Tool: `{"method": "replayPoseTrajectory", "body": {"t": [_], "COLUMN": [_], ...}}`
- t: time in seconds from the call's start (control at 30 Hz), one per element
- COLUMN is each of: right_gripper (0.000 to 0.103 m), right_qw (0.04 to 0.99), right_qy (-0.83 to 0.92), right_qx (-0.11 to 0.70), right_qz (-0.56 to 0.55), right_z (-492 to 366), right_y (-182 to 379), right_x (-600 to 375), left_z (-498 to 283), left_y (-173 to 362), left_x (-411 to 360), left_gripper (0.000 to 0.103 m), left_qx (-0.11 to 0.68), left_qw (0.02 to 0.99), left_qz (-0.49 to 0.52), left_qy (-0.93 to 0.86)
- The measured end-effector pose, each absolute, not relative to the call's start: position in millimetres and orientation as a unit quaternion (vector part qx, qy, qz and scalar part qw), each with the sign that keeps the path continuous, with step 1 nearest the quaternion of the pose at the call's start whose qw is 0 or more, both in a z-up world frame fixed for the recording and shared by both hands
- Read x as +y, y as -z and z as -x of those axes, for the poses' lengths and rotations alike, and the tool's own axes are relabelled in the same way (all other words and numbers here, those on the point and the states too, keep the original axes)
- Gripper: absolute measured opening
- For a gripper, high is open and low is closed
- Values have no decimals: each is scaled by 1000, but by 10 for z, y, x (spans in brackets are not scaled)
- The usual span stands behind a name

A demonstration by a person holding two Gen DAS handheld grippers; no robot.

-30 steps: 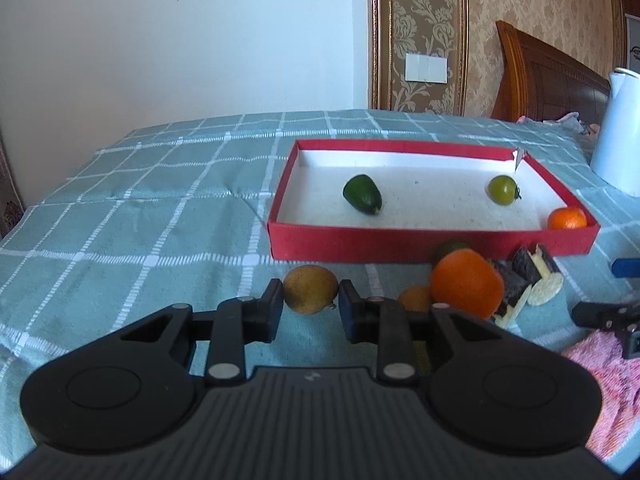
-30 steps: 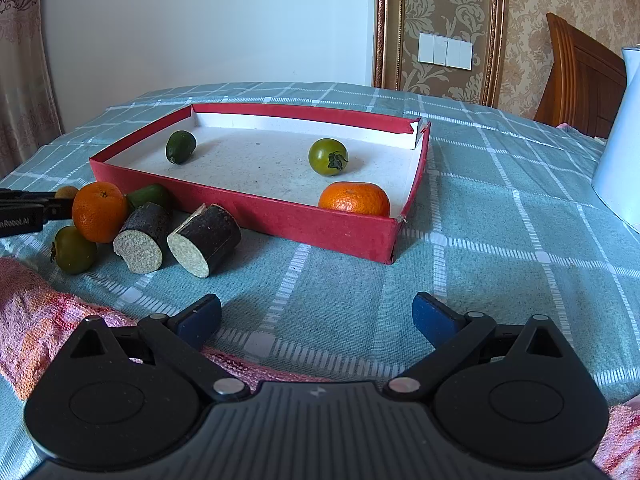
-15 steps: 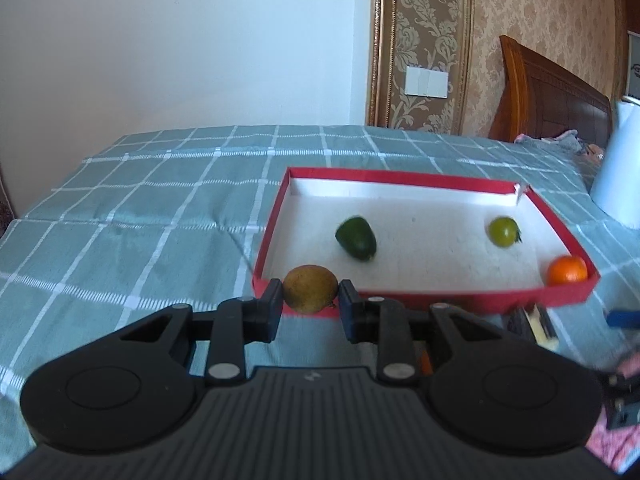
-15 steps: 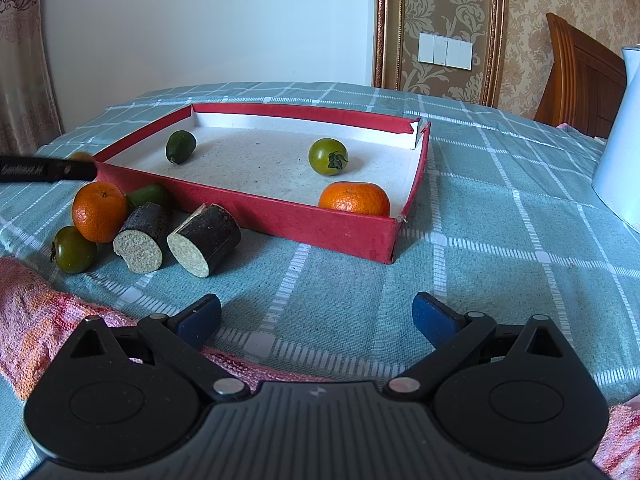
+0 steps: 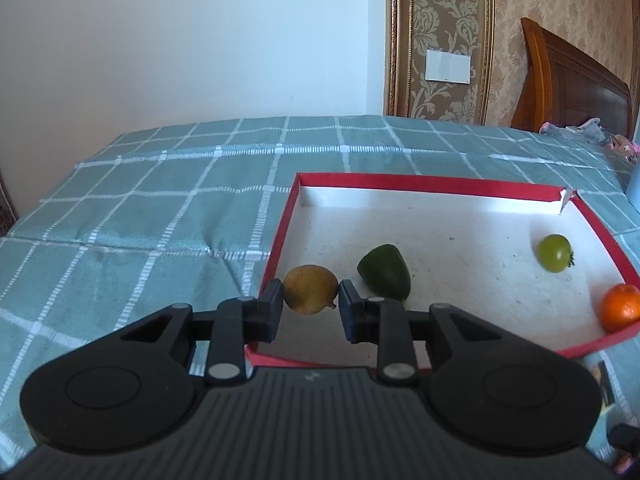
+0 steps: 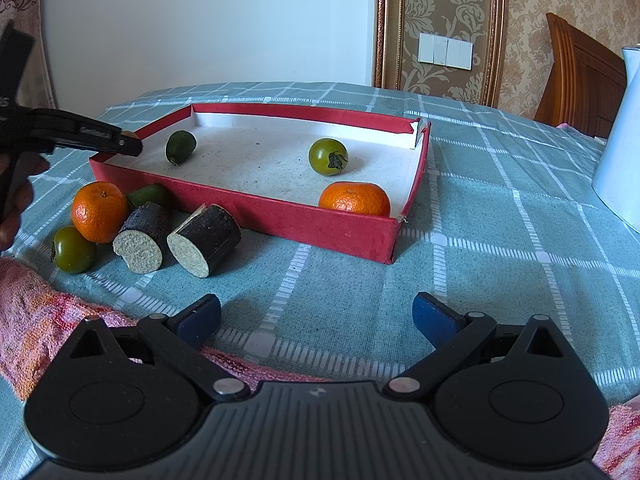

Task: Organize fruits
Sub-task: 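Carry the brown fruit into the tray and open the left gripper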

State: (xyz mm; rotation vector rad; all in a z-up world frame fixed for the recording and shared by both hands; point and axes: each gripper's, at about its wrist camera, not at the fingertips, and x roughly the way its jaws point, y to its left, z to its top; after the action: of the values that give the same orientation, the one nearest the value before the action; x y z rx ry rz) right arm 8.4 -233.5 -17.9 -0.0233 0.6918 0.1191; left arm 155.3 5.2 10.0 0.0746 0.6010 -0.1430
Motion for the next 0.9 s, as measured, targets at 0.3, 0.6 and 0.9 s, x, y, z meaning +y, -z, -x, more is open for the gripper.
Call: {"method": "replayPoseTrajectory", "body": {"t": [0.3, 0.6, 0.9], "right_gripper": [103, 103, 103], "right_qw": [939, 939, 939], "right_qy": [-58, -58, -59], "right_qx": [339, 339, 339], "right_qz": [12, 12, 12], "right_z": [-84, -84, -85], "right_y": [179, 180, 180], "right_x": [-2337, -2337, -2336], "left_z": [-1663, -1691, -1630], "left_y": [-6, 22, -2], "left_x": [-9, -44, -68], "left_gripper": [27, 28, 44], "left_qx": [298, 301, 298], "left_qw": [951, 950, 950], "left_qz": [-39, -45, -53], "left_qy": [77, 77, 77]}}
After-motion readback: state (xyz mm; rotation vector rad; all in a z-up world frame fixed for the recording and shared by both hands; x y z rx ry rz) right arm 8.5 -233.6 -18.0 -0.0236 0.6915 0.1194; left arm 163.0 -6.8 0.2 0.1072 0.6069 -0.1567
